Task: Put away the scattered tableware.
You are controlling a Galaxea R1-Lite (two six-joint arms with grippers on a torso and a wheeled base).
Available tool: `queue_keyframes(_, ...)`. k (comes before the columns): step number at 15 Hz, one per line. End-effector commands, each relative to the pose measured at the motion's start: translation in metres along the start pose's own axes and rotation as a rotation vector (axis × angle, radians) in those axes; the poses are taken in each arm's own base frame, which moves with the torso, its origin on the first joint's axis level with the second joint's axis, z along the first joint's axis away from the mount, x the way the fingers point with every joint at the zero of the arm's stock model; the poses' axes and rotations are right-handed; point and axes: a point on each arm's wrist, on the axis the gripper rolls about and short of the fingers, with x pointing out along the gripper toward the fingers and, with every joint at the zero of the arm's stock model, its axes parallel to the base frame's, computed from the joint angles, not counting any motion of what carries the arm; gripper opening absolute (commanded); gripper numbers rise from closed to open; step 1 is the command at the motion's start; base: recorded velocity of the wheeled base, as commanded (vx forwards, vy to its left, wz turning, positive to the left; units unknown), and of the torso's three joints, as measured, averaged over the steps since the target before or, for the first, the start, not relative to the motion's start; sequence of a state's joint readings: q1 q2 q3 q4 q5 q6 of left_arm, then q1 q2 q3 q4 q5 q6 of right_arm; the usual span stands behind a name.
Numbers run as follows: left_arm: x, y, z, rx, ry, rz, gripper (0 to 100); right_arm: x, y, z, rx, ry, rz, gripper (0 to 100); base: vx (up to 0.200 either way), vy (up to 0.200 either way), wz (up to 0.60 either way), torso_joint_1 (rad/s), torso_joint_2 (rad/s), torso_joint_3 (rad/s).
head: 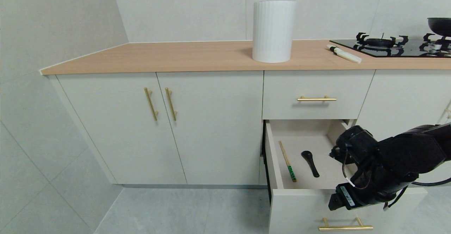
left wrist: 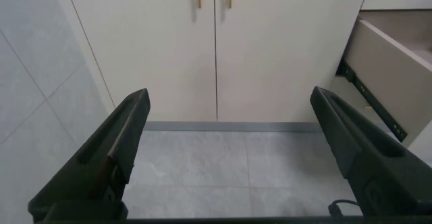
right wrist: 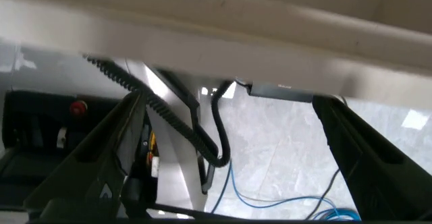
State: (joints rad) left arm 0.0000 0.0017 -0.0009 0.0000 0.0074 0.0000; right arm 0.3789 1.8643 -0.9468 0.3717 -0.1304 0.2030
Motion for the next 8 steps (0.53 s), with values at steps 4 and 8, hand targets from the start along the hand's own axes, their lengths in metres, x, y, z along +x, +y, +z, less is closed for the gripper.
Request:
queue_keyframes(4,0.000,0.000,0.000,0.000,0.001,0.000,100,0.002,0.000,0.006,0.039,-0.011,0.000,100,0.000,0.000,0.00,0.000,0.00,0.000)
queue_keyframes(8,0.000,0.000,0.000,0.000,-0.001,0.000,100,0.008,0.002,0.013,0.067,-0.010,-0.002,100,0.000,0.000,0.00,0.000,0.00,0.000)
